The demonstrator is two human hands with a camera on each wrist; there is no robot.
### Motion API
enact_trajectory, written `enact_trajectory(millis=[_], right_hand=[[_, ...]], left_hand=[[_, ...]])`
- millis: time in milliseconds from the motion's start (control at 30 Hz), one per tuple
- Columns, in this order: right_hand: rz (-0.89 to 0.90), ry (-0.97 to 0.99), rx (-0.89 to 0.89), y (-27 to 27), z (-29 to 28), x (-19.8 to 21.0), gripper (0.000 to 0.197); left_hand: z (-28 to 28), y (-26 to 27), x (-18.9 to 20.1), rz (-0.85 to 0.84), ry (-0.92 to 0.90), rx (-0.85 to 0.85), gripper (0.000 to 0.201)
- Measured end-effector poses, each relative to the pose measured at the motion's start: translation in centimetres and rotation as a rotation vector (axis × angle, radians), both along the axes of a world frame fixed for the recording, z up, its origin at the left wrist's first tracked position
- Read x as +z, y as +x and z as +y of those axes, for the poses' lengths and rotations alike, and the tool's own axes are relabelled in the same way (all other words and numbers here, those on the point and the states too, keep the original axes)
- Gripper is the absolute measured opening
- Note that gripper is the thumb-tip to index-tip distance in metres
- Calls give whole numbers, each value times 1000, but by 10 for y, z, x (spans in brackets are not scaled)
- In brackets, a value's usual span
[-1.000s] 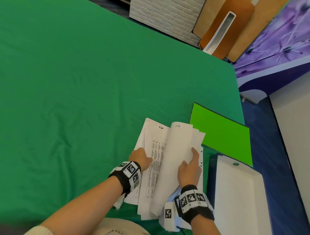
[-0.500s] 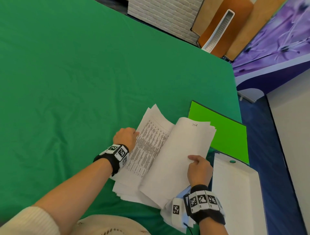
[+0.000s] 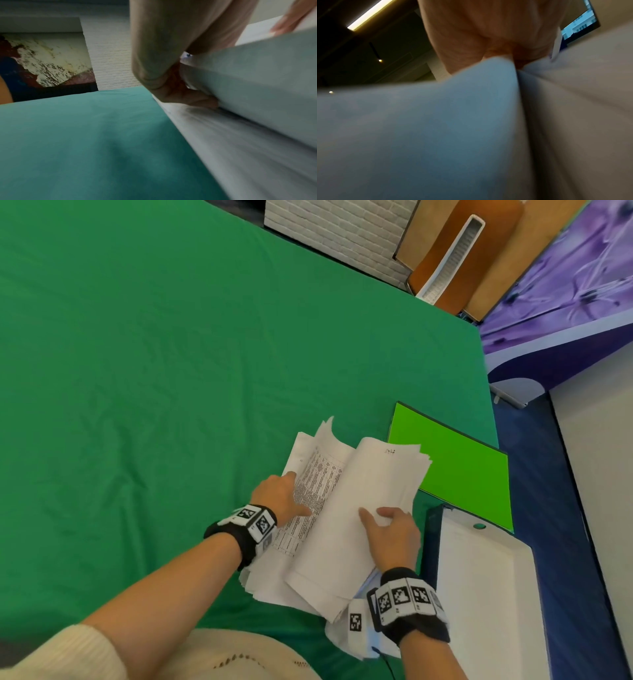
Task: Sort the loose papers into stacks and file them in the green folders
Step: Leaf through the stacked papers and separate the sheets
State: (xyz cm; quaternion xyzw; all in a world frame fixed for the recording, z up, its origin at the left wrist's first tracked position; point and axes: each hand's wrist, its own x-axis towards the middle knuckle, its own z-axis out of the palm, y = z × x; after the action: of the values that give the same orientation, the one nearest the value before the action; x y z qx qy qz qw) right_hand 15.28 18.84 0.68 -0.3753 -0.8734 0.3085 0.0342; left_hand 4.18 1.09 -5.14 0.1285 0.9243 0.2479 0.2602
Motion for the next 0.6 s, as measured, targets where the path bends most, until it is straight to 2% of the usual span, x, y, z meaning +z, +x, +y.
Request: enact_trajectory(millis=[67,133,200,267,333,400,500,600], right_hand=[[-28,-29,16,-4,-11,-7,47],[28,-114,-51,-6,-16,-13,65],[110,-237,-211,-6,-14,-16,93],[159,-423,-397,-5,-5,-20,107],[109,-605,-497,-4,1,-24,100],[30,-613,-426,-3,6,-22,75],[-20,-329,-242,2,22,9,41],[-26,-37,-170,14,45,53,35]], left_hand=[[7,9,3,42,-69,-12,70],[9,13,6,49,-85,-5,66],[9,12,8,42,-71,-1,63],[7,11,8,26,-57,-4,62],[6,11,6,28,-55,0,53],[6,11,2,55,-49,3,35],[3,8,-1,55,10,30,32],[0,4,0,83,114,128,31]])
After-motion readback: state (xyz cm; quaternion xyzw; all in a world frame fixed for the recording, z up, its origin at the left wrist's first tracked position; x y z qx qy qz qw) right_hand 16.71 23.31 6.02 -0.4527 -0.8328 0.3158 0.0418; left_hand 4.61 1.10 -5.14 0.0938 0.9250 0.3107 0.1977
